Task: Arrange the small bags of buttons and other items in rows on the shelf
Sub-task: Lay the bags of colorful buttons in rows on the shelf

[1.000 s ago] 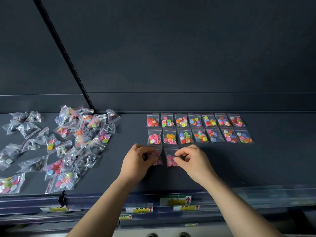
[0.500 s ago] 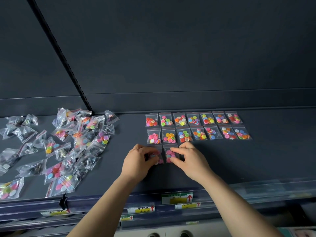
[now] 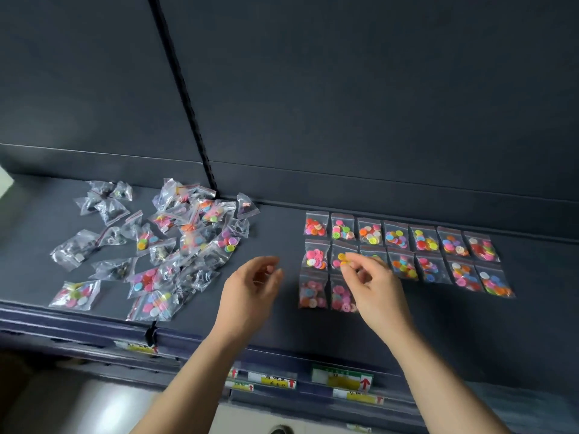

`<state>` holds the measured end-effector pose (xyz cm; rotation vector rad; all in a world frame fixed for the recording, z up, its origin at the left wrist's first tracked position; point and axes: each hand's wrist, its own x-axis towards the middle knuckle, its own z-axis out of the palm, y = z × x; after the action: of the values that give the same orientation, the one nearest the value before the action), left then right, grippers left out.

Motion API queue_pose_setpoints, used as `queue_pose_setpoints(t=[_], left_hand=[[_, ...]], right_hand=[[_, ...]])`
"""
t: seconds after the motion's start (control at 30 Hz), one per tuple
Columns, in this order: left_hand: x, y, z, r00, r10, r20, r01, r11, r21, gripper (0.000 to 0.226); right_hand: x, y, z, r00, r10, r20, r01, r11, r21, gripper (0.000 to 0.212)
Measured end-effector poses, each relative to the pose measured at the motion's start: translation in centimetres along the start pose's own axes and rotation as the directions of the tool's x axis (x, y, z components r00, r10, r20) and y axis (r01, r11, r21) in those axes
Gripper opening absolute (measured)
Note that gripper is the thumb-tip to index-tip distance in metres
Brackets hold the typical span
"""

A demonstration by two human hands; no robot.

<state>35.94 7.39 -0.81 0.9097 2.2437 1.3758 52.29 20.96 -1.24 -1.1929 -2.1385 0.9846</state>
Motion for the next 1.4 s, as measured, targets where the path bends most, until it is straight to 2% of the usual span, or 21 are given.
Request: queue_pose_setpoints(t=[0.17,0.27,0.4,0.53,0.63,0.8,0.9,1.0,1.07,1.17,1.27,1.37,1.4], left_hand=[[-1.8,-1.1,-6.6,0.967,-0.098,-0.234,0.065,0.987,-0.146,0.011],[-2.7,-2.3,-10.9,0.924,-0.17,-0.342,0.11,0.976,-0.187,0.008],[-2.3,-4.5,-16.4,0.873,-0.217,-0.437,0.149,0.971,-0.186,0.007],[0.6,-7.0,-21.2,0.855,-0.228,-0.465,0.18,0.973,-0.146,0.01],[4.6,-9.3,-23.4,0.907,-0.193,-0.375,0.193,0.98,-0.038,0.014],[11.6,-11.9,-23.7,0.995,-0.066,-0.081,0.086,0.959,0.269,0.029],[14.2,-12.9,-22.8,0.993,0.015,0.116,-0.067,0.888,0.454,0.036],[15.6,-14.0,-22.4,0.976,0.089,0.199,-0.177,0.858,0.483,0.024],[16.0,-14.4,-22.6,0.972,0.133,0.194,-0.21,0.865,0.455,0.019],[16.0,-14.6,-23.9,0.984,0.108,0.144,-0.152,0.926,0.346,0.021],[16.3,-14.2,-25.5,0.998,-0.012,0.065,0.006,0.996,0.093,0.02],[17.6,-13.3,-25.6,0.987,-0.142,0.082,0.157,0.96,-0.231,0.023],[18.1,-12.9,-25.3,0.982,-0.157,0.104,0.179,0.947,-0.265,0.02]], right_hand=[[1.7,-4.1,2.8,0.997,0.039,0.068,-0.056,0.96,0.276,0.026],[2.0,-6.8,5.7,0.988,0.032,0.148,-0.085,0.928,0.362,0.024],[2.6,-10.0,10.0,0.975,-0.031,0.221,-0.059,0.919,0.389,0.021],[3.9,-13.6,14.5,0.975,-0.051,0.218,-0.033,0.931,0.365,0.018],[4.7,-16.1,18.0,0.979,-0.056,0.197,-0.016,0.938,0.347,0.02],[4.8,-19.4,21.4,0.993,-0.006,0.119,-0.024,0.969,0.245,0.019],[4.6,-19.7,22.4,0.998,0.011,0.066,-0.025,0.976,0.218,0.016],[4.7,-19.3,23.2,0.998,0.042,0.043,-0.05,0.979,0.197,0.016],[5.2,-18.8,23.8,0.999,0.028,0.031,-0.032,0.993,0.113,0.017],[6.6,-18.5,24.7,0.998,-0.028,0.062,0.03,0.999,-0.036,0.021],[8.5,-18.7,25.5,0.992,-0.071,0.103,0.082,0.991,-0.107,0.023],[10.3,-18.8,25.4,0.995,-0.042,0.088,0.046,0.998,-0.039,0.019],[10.7,-18.6,25.2,0.997,-0.031,0.067,0.033,0.999,-0.023,0.019]])
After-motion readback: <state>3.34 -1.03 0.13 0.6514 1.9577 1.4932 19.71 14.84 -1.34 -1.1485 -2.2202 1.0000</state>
